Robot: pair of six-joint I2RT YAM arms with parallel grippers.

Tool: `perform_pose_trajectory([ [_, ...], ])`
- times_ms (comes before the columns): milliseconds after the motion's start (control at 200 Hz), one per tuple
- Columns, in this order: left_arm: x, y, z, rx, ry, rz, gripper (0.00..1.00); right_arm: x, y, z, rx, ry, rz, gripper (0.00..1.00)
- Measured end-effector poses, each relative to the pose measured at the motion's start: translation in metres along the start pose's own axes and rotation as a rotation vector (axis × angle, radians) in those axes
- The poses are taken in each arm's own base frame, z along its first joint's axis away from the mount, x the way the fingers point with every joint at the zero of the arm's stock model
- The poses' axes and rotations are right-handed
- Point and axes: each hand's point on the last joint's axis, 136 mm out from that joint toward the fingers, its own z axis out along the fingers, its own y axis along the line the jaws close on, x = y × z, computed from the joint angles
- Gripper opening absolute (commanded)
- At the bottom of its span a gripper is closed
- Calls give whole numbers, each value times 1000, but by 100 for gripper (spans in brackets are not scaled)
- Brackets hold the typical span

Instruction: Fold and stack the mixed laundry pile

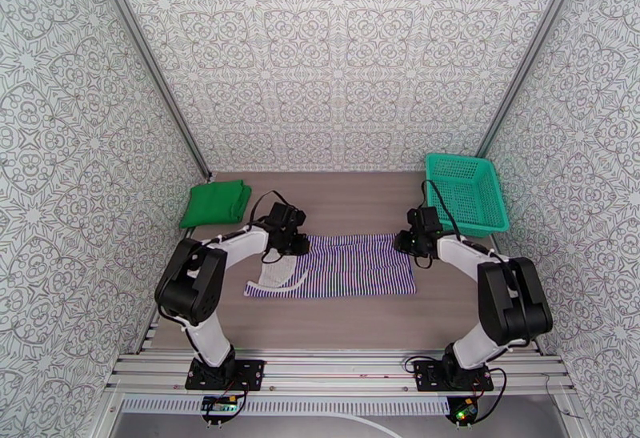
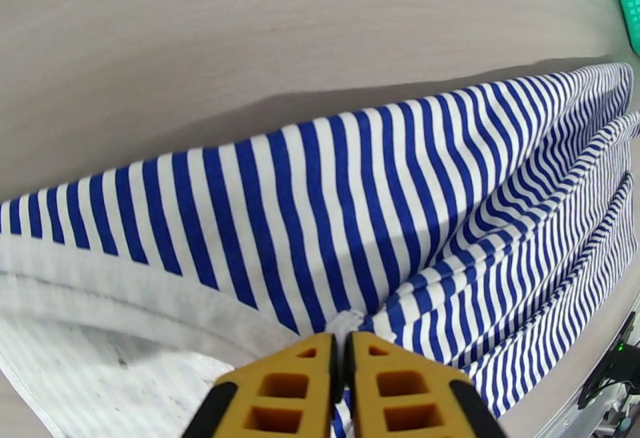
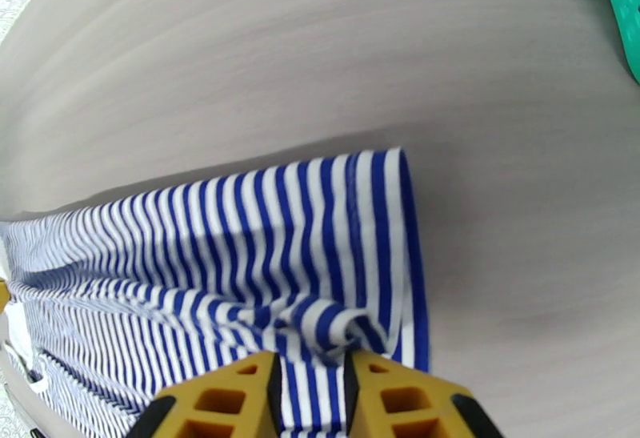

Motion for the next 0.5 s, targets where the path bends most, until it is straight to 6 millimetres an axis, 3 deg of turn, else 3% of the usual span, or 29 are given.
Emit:
perform_pose_trajectory([
  [170, 11, -4, -3, 7, 0, -14, 31, 9, -1, -4, -11, 4, 42, 27],
  [320, 17, -1, -10, -9, -11, -34, 35, 14, -6, -9, 34, 43, 147, 33],
  [500, 10, -5, -24, -16, -62, -46, 36, -12, 2, -26, 69, 24, 251, 35],
])
